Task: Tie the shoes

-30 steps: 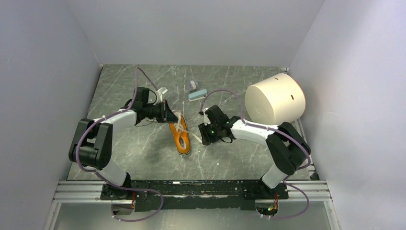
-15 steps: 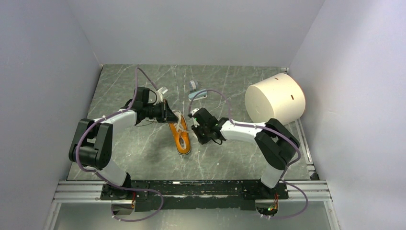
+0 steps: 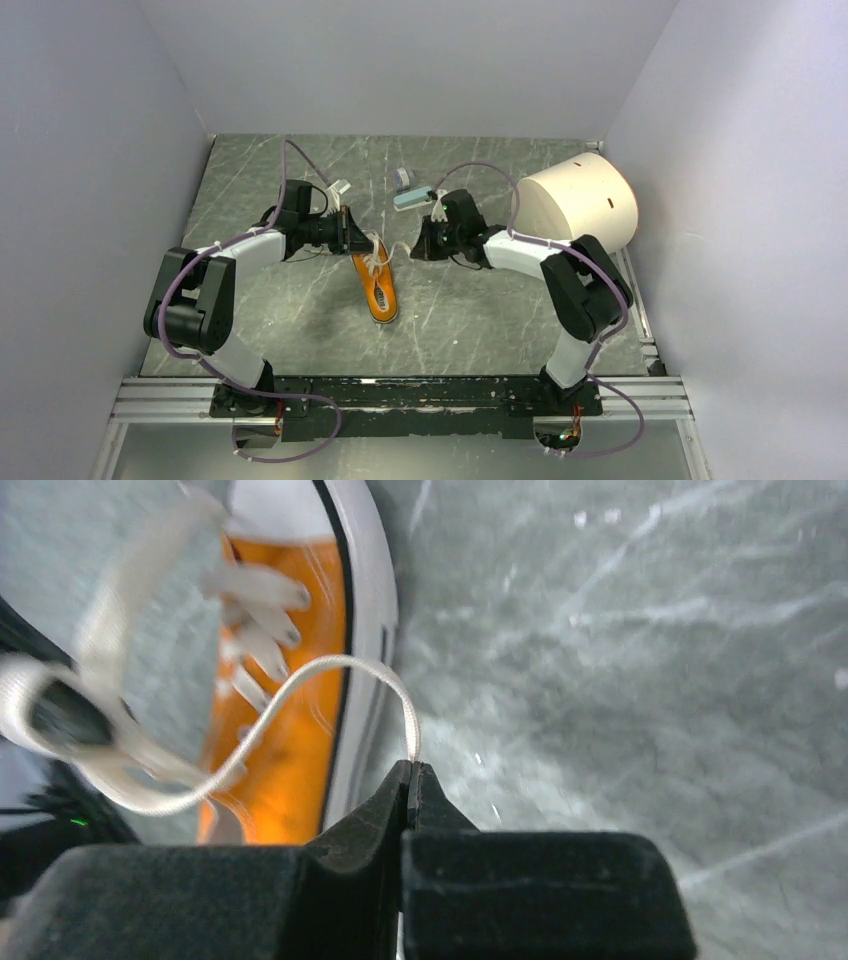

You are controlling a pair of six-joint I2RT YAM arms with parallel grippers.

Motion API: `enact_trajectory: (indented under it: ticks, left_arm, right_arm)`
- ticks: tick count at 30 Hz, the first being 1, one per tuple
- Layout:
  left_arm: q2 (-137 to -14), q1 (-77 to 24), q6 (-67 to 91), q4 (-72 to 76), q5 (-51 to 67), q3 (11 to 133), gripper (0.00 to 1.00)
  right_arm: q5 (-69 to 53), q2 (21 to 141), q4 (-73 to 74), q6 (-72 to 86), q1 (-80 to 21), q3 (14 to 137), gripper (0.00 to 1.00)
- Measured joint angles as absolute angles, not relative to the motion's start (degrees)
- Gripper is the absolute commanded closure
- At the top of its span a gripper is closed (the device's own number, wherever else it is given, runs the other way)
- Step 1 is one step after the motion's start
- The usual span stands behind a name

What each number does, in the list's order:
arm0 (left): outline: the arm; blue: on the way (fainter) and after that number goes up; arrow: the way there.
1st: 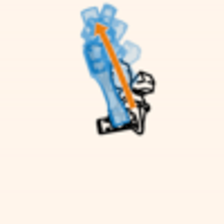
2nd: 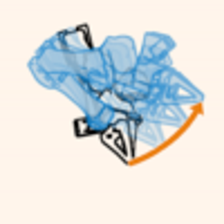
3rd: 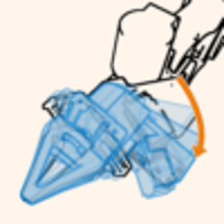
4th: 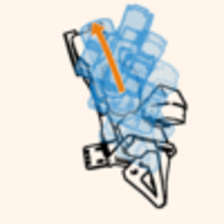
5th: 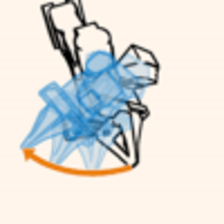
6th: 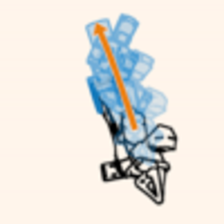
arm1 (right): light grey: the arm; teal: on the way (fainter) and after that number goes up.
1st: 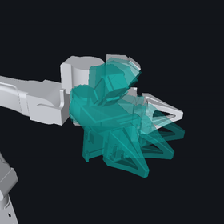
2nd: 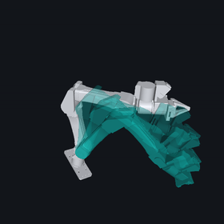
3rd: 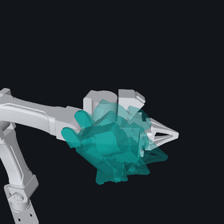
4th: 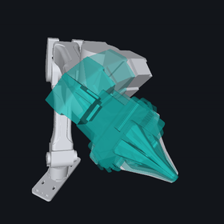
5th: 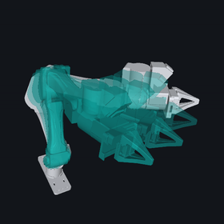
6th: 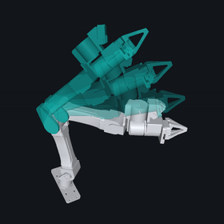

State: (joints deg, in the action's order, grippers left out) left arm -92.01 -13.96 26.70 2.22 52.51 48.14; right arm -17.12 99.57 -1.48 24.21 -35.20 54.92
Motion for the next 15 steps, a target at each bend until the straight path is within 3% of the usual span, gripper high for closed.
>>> enact_trajectory:
  ticks: [9, 15]
  left_arm:
    - [-92.01, -13.96, 27.07, 2.74, 53.32, 48.03, 0.95]
    - [-92.01, -13.98, 27.7, 3.36, 53.78, 47.92, 0.95]
  right_arm:
    - [-34.63, 111.24, -17.63, 38.89, -33.5, 62.57, 1.0]
    - [-39.03, 116.29, -24.03, 46.81, -34.63, 62.26, 1.0]
